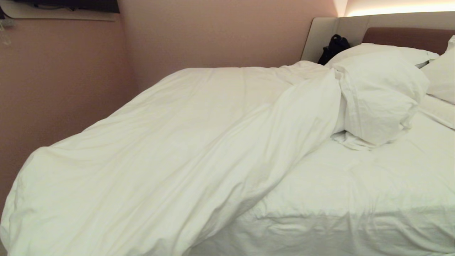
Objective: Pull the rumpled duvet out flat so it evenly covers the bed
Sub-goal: Flatten the corners of the folded blanket
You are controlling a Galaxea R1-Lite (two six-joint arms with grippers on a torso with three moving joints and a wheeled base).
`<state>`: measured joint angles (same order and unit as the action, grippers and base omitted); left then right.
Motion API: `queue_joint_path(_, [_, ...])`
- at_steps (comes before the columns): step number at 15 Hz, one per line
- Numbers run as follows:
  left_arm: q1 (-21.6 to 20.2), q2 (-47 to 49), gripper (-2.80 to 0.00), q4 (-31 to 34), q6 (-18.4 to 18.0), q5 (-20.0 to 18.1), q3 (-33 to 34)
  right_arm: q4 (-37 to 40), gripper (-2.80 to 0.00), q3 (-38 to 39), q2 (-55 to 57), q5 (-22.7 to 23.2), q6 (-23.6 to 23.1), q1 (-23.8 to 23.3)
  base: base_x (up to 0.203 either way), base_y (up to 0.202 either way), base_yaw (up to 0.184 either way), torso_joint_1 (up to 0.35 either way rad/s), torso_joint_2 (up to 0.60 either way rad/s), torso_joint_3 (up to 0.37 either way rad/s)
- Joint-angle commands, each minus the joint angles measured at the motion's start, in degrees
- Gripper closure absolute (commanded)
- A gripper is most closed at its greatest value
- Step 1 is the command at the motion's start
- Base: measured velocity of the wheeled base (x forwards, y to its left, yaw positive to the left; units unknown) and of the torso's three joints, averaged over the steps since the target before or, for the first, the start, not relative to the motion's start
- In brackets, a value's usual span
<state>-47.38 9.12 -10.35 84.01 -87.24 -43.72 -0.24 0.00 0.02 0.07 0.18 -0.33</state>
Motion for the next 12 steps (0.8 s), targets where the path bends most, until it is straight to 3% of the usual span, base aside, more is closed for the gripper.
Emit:
queue_joint_path(1, [0.2, -0.4, 0.00, -0.1, -0.1, -2.7, 0.9, 0.0, 0.00, 0.0, 0.0, 0.0, 0.0, 0.0, 0.000, 0.000, 0.000, 0.000, 0.00, 0.000])
queue_joint_path(4, [0.9, -1.2, 0.00, -6.8, -3.4, -2.7, 6.5, 0.0, 0.00, 0.0, 0.0, 0.0, 0.0, 0.0, 0.000, 0.000, 0.000, 0.000, 0.00, 0.000])
queue_joint_path(7, [1.2, 1.8, 0.00, -17.3, -3.4, -2.7, 9.8, 0.0, 0.00, 0.0, 0.0, 0.0, 0.0, 0.0, 0.000, 0.000, 0.000, 0.000, 0.00, 0.000])
queue_joint_path(11, [2.2, 5.7, 0.00, -21.4, -4.0, -2.7, 9.0, 0.0, 0.00, 0.0, 0.0, 0.0, 0.0, 0.0, 0.000, 0.000, 0.000, 0.000, 0.00, 0.000])
queue_joint_path(12, [4.7, 6.4, 0.00, -22.7, -4.0, -2.7, 9.2, 0.0, 0.00, 0.0, 0.0, 0.0, 0.0, 0.0, 0.000, 0.000, 0.000, 0.000, 0.00, 0.000])
